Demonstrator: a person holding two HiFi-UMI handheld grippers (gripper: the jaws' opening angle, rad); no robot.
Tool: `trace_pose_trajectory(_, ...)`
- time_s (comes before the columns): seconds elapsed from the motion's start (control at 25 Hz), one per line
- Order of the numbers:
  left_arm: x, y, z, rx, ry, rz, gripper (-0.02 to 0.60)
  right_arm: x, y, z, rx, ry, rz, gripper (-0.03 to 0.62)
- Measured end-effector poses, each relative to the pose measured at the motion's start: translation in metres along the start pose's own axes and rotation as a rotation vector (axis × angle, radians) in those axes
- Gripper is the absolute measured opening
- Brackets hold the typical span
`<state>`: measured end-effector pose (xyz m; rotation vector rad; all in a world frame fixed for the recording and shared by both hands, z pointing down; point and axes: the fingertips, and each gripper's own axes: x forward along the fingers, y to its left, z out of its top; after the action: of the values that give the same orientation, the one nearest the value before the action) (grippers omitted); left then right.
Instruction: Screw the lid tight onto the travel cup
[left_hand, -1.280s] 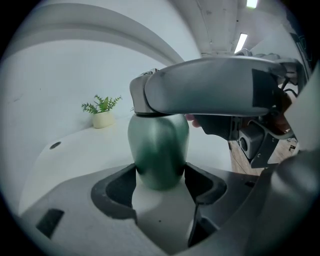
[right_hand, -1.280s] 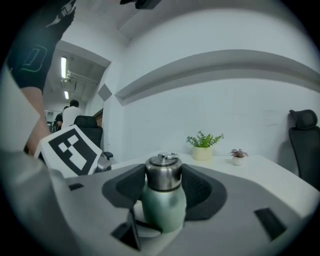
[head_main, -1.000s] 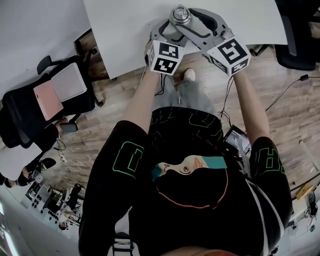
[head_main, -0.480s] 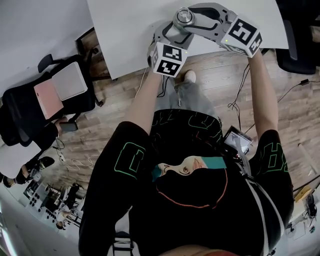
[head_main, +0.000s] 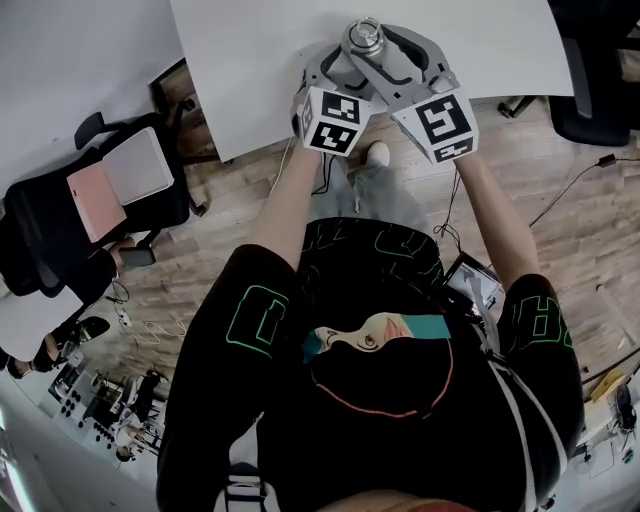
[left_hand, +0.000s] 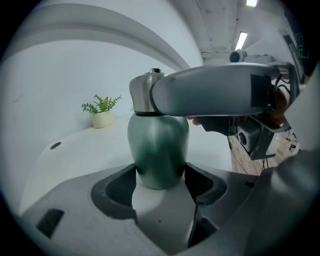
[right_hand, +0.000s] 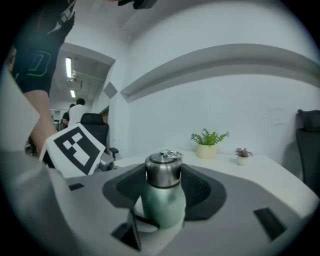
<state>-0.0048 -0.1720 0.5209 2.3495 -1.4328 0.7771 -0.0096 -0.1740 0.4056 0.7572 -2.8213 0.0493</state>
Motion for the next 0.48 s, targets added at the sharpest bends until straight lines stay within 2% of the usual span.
trace_pose_trajectory(0.12, 0.0014, -0.0004, -0.0004, 0.000, 0.001, 0.000, 0.313, -0.0001, -0.0014, -0.0023, 0.025, -0.012, -0.097, 0.225)
trace_pose_trajectory(0.2, 0.0018, -0.0001, -0.0004, 0.001, 0.002, 0.001, 0.313, 0.0003, -0.0015, -0.0032, 0.038, -0.020, -0.103, 0.227)
trace_pose_trajectory(0.32, 0.0011, 0.0014, -0.0013, -0.001, 0.002, 0.003, 0.313, 0.0006, -0.0003, -0.0066, 0.058, -0.014, -0.033, 0.229)
trace_pose_trajectory(0.48, 0.0013, 0.0011, -0.0002, -0.001, 0.002, 0.000, 0.313, -0.0045, 0.0019, -0.0061, 0.072, -0.008, 0.145, 0.255)
